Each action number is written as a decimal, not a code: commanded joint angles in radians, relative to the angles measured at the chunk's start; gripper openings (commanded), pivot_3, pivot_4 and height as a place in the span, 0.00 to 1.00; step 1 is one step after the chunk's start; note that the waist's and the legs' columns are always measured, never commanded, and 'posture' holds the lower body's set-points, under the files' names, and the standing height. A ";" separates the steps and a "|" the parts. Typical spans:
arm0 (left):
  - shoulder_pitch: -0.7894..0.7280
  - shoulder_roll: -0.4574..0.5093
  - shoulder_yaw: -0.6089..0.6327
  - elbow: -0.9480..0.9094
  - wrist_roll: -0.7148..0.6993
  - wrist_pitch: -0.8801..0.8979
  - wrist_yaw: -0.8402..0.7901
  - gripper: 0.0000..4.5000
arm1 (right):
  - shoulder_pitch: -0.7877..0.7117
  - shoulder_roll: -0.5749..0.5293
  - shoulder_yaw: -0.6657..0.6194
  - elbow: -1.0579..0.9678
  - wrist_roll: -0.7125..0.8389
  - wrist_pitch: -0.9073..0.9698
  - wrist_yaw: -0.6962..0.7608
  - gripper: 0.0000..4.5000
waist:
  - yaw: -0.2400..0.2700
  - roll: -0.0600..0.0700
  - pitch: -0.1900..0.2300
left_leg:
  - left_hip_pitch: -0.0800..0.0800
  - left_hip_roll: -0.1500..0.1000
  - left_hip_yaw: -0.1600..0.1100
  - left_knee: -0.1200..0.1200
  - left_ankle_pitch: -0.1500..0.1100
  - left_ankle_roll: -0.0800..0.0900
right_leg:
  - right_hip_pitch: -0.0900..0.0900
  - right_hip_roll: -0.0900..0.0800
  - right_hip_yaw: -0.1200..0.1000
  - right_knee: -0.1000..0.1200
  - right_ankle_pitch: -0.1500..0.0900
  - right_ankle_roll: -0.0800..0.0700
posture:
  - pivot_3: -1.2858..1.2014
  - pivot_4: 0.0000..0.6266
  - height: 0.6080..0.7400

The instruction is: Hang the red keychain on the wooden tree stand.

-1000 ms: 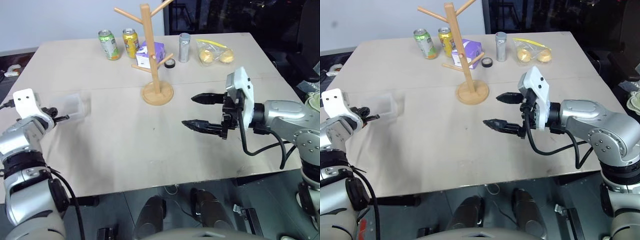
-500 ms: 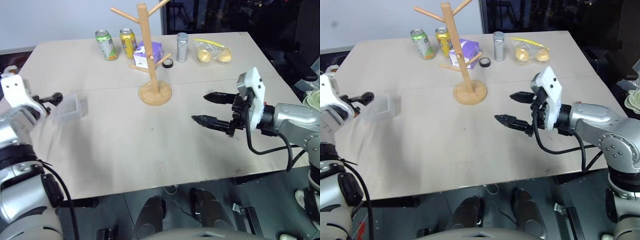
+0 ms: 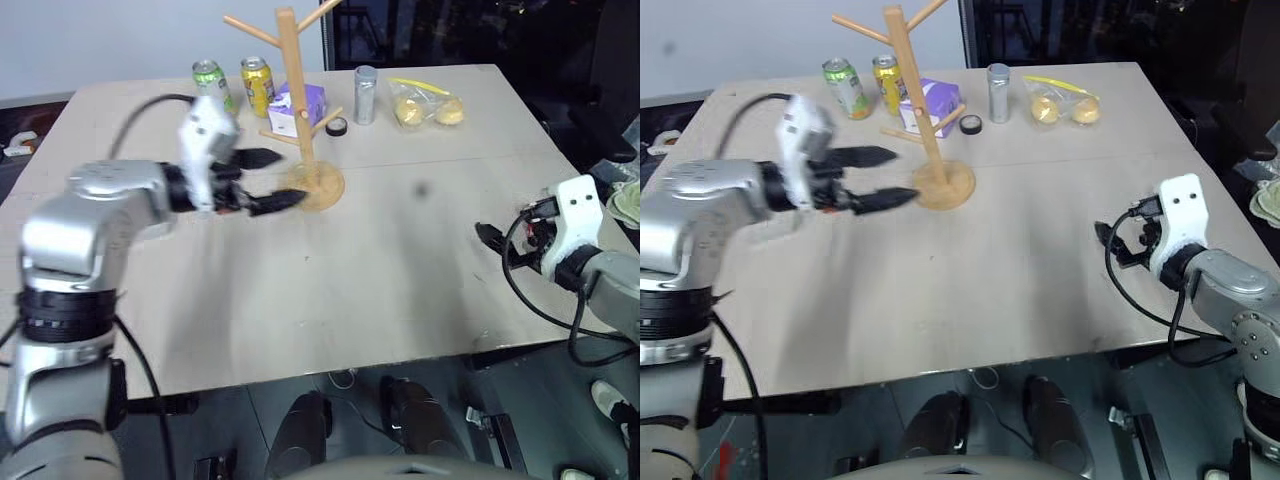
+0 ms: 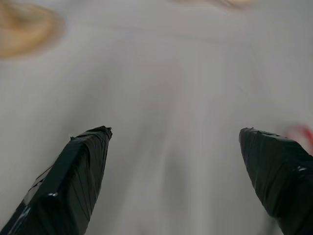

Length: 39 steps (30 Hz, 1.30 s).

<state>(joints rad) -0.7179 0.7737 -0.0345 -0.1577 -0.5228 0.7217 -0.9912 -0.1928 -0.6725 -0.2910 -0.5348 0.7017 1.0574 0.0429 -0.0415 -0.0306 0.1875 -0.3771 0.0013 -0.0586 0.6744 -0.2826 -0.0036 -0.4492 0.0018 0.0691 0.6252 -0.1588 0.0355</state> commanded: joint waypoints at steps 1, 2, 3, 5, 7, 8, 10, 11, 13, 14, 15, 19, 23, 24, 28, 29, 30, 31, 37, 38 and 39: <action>-0.053 -0.080 -0.080 0.022 0.064 -0.135 -0.027 0.96 | 0.034 0.001 -0.024 0.101 -0.119 -0.129 0.021 1.00 | -0.001 0.000 0.000 | 0.000 0.000 0.000 0.000 0.000 0.000 | 0.000 0.001 0.000 0.000 0.000 0.000 | 0.52 0.24 1.00; -0.065 -0.114 -0.105 0.036 0.075 -0.160 -0.038 0.96 | 0.036 0.001 -0.024 0.149 -0.139 -0.163 0.043 1.00 | -0.001 0.000 0.000 | 0.000 0.000 0.001 0.000 0.000 0.000 | 0.000 0.001 0.001 0.000 0.000 0.000 | 0.52 0.24 1.00; -0.073 -0.143 -0.130 0.054 0.091 -0.190 -0.051 0.96 | 0.032 0.004 -0.028 0.201 -0.154 -0.191 0.062 1.00 | -0.003 0.000 0.000 | 0.000 0.001 0.001 0.000 0.000 0.000 | 0.001 0.002 0.002 0.000 0.000 0.000 | 0.52 0.24 1.00; -0.085 -0.176 -0.156 0.088 0.120 -0.234 -0.068 0.96 | 0.019 0.006 -0.024 0.273 -0.181 -0.234 0.096 1.00 | -0.005 0.000 0.000 | 0.000 0.001 0.003 0.000 0.000 0.000 | 0.001 0.003 0.003 0.001 0.000 0.000 | 0.52 0.24 1.00; -0.092 -0.213 -0.194 0.122 0.160 -0.289 -0.076 0.96 | 0.006 0.002 -0.002 0.376 -0.218 -0.299 0.150 1.00 | -0.007 0.001 0.000 | 0.000 0.002 0.003 0.000 0.000 0.000 | 0.001 0.004 0.005 0.001 0.000 0.000 | 0.52 0.24 1.00; -0.094 -0.226 -0.204 0.135 0.174 -0.309 -0.082 0.96 | -0.001 0.003 0.007 0.412 -0.234 -0.325 0.170 1.00 | -0.006 0.001 0.000 | 0.001 0.002 0.004 0.000 0.000 0.000 | 0.001 0.005 0.005 0.001 0.000 0.000 | 0.52 0.24 1.00; -0.092 -0.246 -0.210 0.142 0.176 -0.316 -0.097 0.96 | -0.028 0.018 0.011 0.476 -0.247 -0.360 0.201 1.00 | -0.006 0.001 0.000 | 0.000 0.002 0.004 0.000 0.000 0.000 | 0.001 0.005 0.005 0.001 0.000 0.000 | 0.52 0.24 1.00; -0.092 -0.253 -0.209 0.143 0.176 -0.316 -0.102 0.96 | -0.043 0.027 0.010 0.500 -0.249 -0.371 0.210 1.00 | -0.006 0.001 0.000 | 0.000 0.002 0.004 0.000 0.000 0.000 | 0.001 0.005 0.005 0.001 0.000 0.000 | 0.52 0.24 1.00; -0.102 -0.276 -0.206 0.155 0.177 -0.312 -0.100 0.96 | -0.086 0.059 -0.002 0.560 -0.243 -0.393 0.224 1.00 | -0.006 0.001 0.000 | 0.000 0.002 0.004 0.000 0.000 0.000 | 0.001 0.005 0.006 0.001 0.000 0.000 | 0.52 0.24 1.00; -0.109 -0.286 -0.208 0.167 0.186 -0.318 -0.098 0.96 | -0.107 0.071 -0.001 0.596 -0.251 -0.410 0.226 1.00 | -0.006 0.001 0.000 | 0.000 0.002 0.004 0.000 0.000 0.000 | 0.001 0.005 0.006 0.001 0.000 0.000 | 0.52 0.24 1.00; -0.114 -0.292 -0.209 0.176 0.193 -0.324 -0.097 0.96 | -0.121 0.079 0.000 0.621 -0.259 -0.422 0.228 1.00 | -0.004 0.001 0.000 | 0.000 0.002 0.004 0.000 0.000 0.000 | 0.001 0.005 0.006 0.001 0.000 0.000 | 0.52 0.24 1.00; -0.133 -0.308 -0.207 0.199 0.209 -0.331 -0.103 0.96 | -0.174 0.108 0.012 0.708 -0.291 -0.460 0.245 1.00 | -0.002 0.002 0.000 | 0.000 0.001 0.004 0.000 0.000 0.000 | 0.001 0.004 0.006 0.001 0.001 0.001 | 0.52 0.24 1.00; -0.134 -0.308 -0.205 0.193 0.213 -0.326 -0.110 0.96 | -0.214 0.122 0.005 0.809 -0.327 -0.502 0.240 1.00 | -0.003 0.002 0.000 | 0.001 0.001 0.004 0.000 0.000 0.000 | 0.001 0.004 0.006 0.000 0.001 0.001 | 0.52 0.24 1.00; -0.134 -0.306 -0.205 0.191 0.214 -0.325 -0.112 0.96 | -0.224 0.125 -0.001 0.832 -0.332 -0.511 0.235 1.00 | -0.003 0.002 0.000 | 0.001 0.001 0.004 0.000 0.000 0.000 | 0.001 0.004 0.007 0.000 0.001 0.001 | 0.52 0.24 1.00; -0.143 -0.297 -0.205 0.204 0.233 -0.333 -0.117 0.96 | -0.249 0.133 -0.002 0.889 -0.340 -0.544 0.260 1.00 | -0.003 0.002 0.000 | 0.001 0.001 0.004 0.001 0.000 0.000 | 0.001 0.004 0.007 0.001 0.001 0.002 | 0.52 0.24 1.00; -0.145 -0.297 -0.203 0.207 0.236 -0.333 -0.119 0.96 | -0.252 0.133 0.004 0.902 -0.344 -0.549 0.272 1.00 | -0.003 0.002 -0.001 | 0.001 0.001 0.004 0.001 0.000 0.000 | 0.002 0.004 0.007 0.001 0.001 0.002 | 0.52 0.24 1.00; -0.146 -0.296 -0.202 0.207 0.236 -0.332 -0.123 0.96 | -0.253 0.133 0.010 0.911 -0.349 -0.559 0.286 1.00 | -0.003 0.002 -0.001 | 0.002 0.001 0.004 0.001 0.000 0.000 | 0.002 0.004 0.007 0.001 0.002 0.002 | 0.52 0.24 1.00; -0.147 -0.296 -0.201 0.205 0.236 -0.331 -0.125 0.96 | -0.252 0.133 0.018 0.917 -0.354 -0.566 0.297 1.00 | -0.004 0.002 -0.001 | 0.002 0.001 0.004 0.002 0.000 0.000 | 0.002 0.004 0.007 0.001 0.002 0.002 | 0.52 0.24 1.00; -0.159 -0.298 -0.196 0.202 0.238 -0.328 -0.121 1.00 | -0.219 0.156 0.038 0.859 -0.369 -0.566 0.319 0.50 | -0.010 0.002 -0.001 | 0.002 0.001 0.006 0.002 0.000 0.000 | 0.002 0.005 0.008 0.001 0.002 0.003 | 0.52 0.24 1.00; -0.160 -0.297 -0.193 0.198 0.237 -0.324 -0.122 1.00 | -0.206 0.156 0.043 0.840 -0.373 -0.560 0.322 0.35 | -0.012 0.002 -0.001 | 0.002 0.002 0.005 0.002 0.000 0.000 | 0.002 0.005 0.008 0.001 0.002 0.003 | 0.52 0.24 1.00; -0.159 -0.295 -0.190 0.195 0.236 -0.322 -0.123 1.00 | -0.195 0.156 0.044 0.825 -0.374 -0.554 0.325 0.31 | -0.014 0.002 -0.001 | 0.002 0.002 0.005 0.002 0.000 0.000 | 0.001 0.005 0.008 0.001 0.002 0.003 | 0.52 0.24 1.00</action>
<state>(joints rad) -0.8518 0.4743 -0.2469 0.0614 -0.2793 0.4061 -1.1097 -0.4096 -0.5260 -0.2679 0.3224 0.3242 0.4797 0.3432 -0.0552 -0.0286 0.1868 -0.3755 0.0030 -0.0535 0.6759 -0.2827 -0.0031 -0.4477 0.0070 0.0773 0.6260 -0.1566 0.0385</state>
